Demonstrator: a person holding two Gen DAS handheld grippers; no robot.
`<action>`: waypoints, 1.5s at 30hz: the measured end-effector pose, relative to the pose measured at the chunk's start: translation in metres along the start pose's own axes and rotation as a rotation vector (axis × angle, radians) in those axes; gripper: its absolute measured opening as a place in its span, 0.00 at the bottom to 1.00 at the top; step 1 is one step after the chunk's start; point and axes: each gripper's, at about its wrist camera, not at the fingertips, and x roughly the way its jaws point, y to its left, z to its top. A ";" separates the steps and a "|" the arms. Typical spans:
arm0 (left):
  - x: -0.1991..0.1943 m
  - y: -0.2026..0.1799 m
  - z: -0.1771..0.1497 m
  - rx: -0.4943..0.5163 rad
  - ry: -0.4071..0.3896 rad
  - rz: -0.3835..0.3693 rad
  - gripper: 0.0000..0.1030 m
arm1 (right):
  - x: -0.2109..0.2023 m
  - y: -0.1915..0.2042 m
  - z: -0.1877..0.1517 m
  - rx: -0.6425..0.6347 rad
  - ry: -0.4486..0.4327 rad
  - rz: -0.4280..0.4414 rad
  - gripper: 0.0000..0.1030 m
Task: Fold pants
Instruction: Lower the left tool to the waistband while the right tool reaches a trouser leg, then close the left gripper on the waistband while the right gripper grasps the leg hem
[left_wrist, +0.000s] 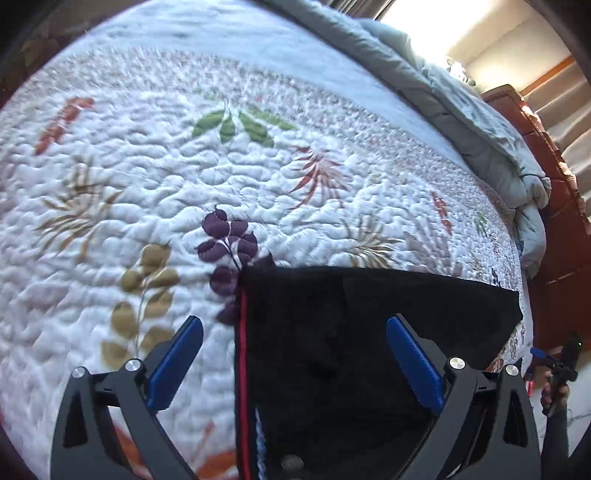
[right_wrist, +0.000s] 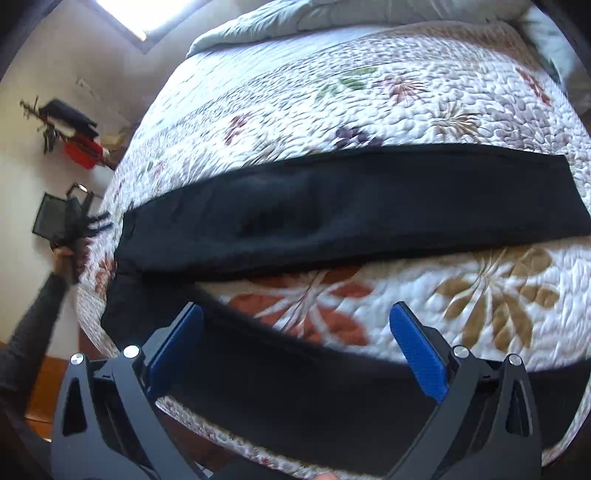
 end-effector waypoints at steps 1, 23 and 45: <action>0.011 0.006 0.006 -0.007 0.026 -0.011 0.96 | -0.003 -0.014 0.011 0.014 0.002 0.009 0.97; 0.060 -0.009 0.019 0.102 0.215 0.058 0.57 | -0.042 -0.306 0.123 0.239 0.065 -0.143 0.89; 0.055 -0.036 0.012 0.132 0.146 0.166 0.15 | -0.005 -0.319 0.136 0.156 0.118 0.018 0.08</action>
